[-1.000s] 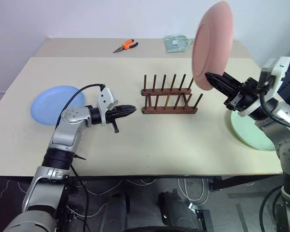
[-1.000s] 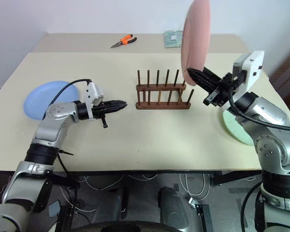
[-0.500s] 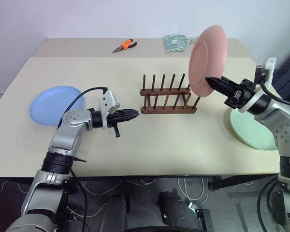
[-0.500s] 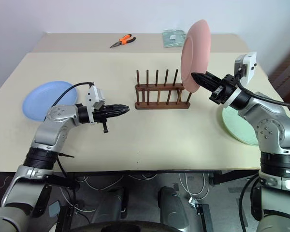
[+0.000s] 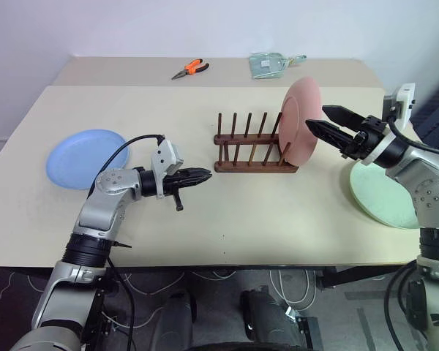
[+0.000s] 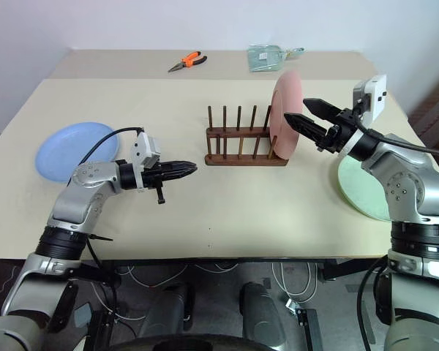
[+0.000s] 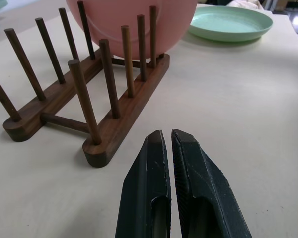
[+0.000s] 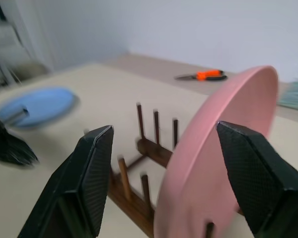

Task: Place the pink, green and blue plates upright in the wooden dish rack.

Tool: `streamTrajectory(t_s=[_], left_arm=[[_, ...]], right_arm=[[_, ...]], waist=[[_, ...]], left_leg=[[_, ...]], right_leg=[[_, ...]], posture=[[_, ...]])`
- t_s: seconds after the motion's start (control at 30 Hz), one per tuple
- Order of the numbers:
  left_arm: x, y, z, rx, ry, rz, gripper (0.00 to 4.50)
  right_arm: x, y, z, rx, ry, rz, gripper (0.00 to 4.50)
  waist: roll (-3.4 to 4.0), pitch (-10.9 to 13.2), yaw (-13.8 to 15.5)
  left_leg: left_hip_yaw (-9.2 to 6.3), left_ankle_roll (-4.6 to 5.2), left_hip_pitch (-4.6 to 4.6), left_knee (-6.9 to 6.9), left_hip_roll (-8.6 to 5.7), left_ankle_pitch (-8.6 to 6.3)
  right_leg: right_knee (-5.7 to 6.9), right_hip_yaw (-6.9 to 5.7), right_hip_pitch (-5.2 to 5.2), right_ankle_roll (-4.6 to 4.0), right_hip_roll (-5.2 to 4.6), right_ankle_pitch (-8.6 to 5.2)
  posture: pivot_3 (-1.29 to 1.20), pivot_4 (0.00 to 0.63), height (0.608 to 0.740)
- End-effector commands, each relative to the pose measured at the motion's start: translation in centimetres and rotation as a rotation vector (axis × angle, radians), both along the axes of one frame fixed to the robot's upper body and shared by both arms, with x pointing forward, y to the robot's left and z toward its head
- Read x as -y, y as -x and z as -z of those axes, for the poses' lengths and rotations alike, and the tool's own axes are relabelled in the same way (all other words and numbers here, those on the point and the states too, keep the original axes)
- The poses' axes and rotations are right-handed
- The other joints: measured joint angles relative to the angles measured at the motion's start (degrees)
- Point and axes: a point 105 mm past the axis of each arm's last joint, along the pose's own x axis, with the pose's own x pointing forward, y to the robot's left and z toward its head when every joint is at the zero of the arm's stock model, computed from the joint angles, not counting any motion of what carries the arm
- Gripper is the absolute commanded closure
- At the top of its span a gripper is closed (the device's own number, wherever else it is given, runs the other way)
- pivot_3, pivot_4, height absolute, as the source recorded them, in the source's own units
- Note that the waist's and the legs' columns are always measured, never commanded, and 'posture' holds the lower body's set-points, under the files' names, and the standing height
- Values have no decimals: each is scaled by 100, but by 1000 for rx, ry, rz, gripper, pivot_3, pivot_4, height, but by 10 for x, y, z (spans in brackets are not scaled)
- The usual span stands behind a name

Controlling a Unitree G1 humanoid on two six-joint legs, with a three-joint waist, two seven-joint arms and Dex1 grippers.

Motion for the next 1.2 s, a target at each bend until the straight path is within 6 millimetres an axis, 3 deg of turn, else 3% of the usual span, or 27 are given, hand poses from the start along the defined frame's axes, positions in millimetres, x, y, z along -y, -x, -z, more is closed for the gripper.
streamTrajectory(t_s=[0.03,0.13,0.23,0.47,0.57,0.73,0.8,0.87,0.93,1.03,1.1,1.2], left_arm=[[3,3,-10,39,12,24,4259],[6,5,-10,36,11,43,4259],[10,4,-10,31,12,62,4259],[21,1,-10,40,4,107,4259],[22,0,-11,46,3,114,4259],[21,0,-11,48,3,113,4259],[19,0,-10,48,2,108,4259],[17,0,-9,48,0,99,4259],[13,-1,-8,52,-5,79,4259],[3,-7,-9,72,-8,27,4259],[-4,-12,-11,88,-6,-10,4259],[-9,-18,-14,105,3,-43,4259]], right_arm=[[29,27,1,37,237,114,1017],[46,48,40,-104,409,180,1017],[60,56,78,-186,544,282,1017],[91,52,127,-270,649,536,1017],[100,50,135,-288,659,591,1867],[106,48,134,-289,651,627,4468],[108,47,130,-279,643,642,4468],[109,44,120,-234,653,664,4468],[110,38,95,-116,717,683,4468],[93,25,22,177,655,707,4468],[61,24,-40,399,498,653,4468],[19,35,-105,588,192,510,4468]], waist=[[-1,0,23],[-1,-1,-5],[-1,-3,-73],[-1,-4,-71],[0,-4,-45],[0,-4,-37],[0,-4,-38],[0,-4,-39],[0,-3,-41],[11,2,-93],[28,7,-160],[27,8,-202]], left_leg=[[-1,0,-3,0,-1,0],[0,2,-6,3,-3,-2],[3,2,8,5,0,-2],[8,2,12,6,0,-2],[8,2,8,5,-1,-2],[8,2,7,7,-2,-2],[8,2,7,7,-2,-2],[7,2,7,6,-2,-2],[8,2,7,6,-2,-2],[12,2,8,6,-2,-2],[19,2,10,6,0,-2],[11,2,13,-1,4,-1]], right_leg=[[-2,-2,0,3,-2,-2],[-5,-1,-1,3,-4,-2],[0,3,4,-2,0,0],[1,8,1,-8,0,3],[-1,9,0,-6,0,2],[-2,10,2,-6,-1,2],[-1,9,2,-6,0,2],[-1,9,2,-6,0,2],[-1,9,1,-5,0,2],[1,13,-2,-5,0,3],[8,19,-9,-4,1,5],[13,17,-10,-3,10,5]], posture=[[0,150,732],[0,150,732],[0,150,732],[0,150,732],[0,150,732],[0,150,732],[0,150,732],[0,150,732],[0,150,732],[0,150,732],[0,150,732],[0,150,732]])
